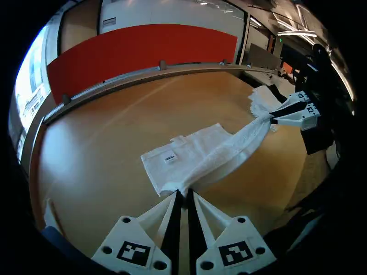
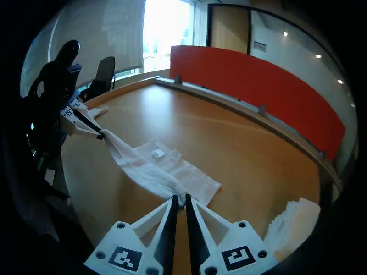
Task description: Fold towel
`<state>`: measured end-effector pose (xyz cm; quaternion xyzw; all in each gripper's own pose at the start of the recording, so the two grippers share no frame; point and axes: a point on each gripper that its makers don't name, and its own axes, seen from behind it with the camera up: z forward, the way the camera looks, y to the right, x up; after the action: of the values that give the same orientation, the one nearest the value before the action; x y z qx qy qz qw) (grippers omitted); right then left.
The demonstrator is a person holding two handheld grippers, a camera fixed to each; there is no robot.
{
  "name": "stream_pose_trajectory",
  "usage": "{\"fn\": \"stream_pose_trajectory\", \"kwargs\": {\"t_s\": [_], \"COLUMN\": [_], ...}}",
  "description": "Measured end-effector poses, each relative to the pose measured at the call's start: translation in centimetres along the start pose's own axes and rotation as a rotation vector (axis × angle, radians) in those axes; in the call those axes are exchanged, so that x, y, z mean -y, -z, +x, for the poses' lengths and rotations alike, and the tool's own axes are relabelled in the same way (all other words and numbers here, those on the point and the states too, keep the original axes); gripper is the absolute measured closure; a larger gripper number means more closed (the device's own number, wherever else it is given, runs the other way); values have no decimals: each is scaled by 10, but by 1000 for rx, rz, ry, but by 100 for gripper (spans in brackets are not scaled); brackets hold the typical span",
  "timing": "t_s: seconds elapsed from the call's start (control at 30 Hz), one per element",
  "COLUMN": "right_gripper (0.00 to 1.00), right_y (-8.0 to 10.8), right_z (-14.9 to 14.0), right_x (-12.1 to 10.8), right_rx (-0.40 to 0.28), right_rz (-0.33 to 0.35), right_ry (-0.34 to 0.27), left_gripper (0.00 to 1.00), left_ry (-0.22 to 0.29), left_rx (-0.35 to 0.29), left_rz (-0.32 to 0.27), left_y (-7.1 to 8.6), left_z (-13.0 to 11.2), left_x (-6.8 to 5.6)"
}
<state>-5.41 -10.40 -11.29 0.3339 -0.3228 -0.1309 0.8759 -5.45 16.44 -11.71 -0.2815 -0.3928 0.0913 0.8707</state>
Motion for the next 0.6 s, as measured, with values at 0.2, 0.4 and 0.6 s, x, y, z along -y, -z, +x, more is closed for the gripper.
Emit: {"fn": "stream_pose_trajectory", "kwargs": {"t_s": [0.2, 0.4, 0.6], "right_gripper": [87, 87, 87], "right_y": [-13, -30, -47], "right_z": [-3, -4, -10], "right_x": [-7, -15, -24], "right_rx": [17, 34, 57], "right_rz": [6, 12, 9], "right_ry": [4, -8, -35], "left_gripper": [91, 90, 90], "left_ry": [14, 30, 3], "left_rx": [23, 57, 79], "left_rz": [9, 29, 40], "left_y": [-16, -37, -57], "left_z": [1, 0, 3], "left_x": [10, 24, 32]}}
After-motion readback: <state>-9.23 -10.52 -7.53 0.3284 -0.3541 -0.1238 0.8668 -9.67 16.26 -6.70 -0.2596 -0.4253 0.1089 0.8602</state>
